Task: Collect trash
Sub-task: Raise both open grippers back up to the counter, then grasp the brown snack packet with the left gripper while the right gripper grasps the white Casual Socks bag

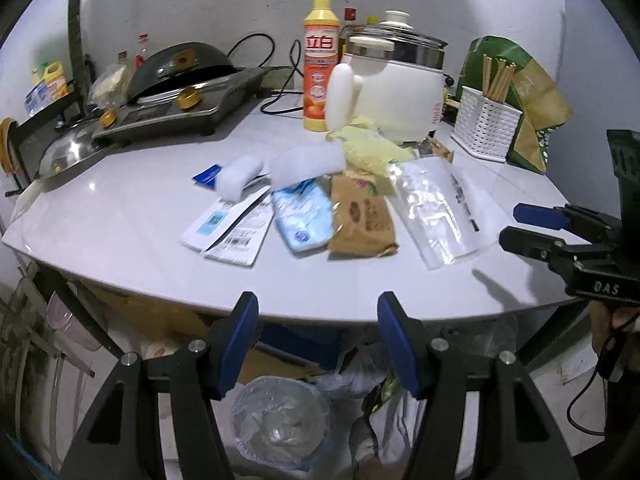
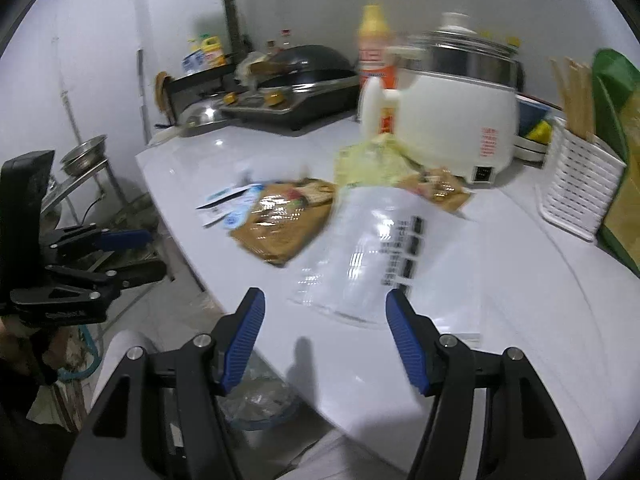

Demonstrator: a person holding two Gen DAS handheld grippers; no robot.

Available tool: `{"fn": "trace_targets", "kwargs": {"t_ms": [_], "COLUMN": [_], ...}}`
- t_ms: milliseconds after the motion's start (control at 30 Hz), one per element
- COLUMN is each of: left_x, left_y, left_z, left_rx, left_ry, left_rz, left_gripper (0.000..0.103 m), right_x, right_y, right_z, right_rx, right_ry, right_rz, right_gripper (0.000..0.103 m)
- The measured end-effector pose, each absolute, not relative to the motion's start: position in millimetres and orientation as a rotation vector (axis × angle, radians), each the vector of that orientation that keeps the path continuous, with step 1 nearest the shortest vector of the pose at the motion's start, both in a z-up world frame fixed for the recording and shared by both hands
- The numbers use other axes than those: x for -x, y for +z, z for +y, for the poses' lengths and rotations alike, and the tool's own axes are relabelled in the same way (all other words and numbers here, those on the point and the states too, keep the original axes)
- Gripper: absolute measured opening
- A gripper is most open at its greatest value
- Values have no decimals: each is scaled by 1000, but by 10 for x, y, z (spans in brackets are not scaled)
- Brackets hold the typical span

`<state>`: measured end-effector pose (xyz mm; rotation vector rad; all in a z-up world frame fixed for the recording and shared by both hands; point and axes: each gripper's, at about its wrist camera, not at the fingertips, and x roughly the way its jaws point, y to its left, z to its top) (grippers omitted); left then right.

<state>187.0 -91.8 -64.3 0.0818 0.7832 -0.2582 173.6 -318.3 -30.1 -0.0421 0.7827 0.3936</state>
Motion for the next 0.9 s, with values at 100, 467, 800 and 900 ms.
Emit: {"fn": "trace_targets", "kwargs": {"t_ms": [100, 467, 800, 900], "left_x": [-1928, -2158, -2361, -2404], "left_y": [-651, -679, -719, -713], "left_z": [-1008, -1212, -1311, -1346], "left_rx": [-97, -99, -113, -120], "left_ry": [-274, -338, -366, -372], "left_rz": [783, 770, 768, 766], "left_gripper": [62, 62, 62, 62], "right_x": [-1831, -2220, -2392, -2379], "right_y": [-332, -533, -724, -748], "right_z": [-3373, -3730, -3656, -3580], "right_rx": [21, 4, 37, 89], "right_ry": [343, 212, 181, 157], "right_rz": [785, 835, 897, 886], "right_gripper": [73, 74, 68, 63]}}
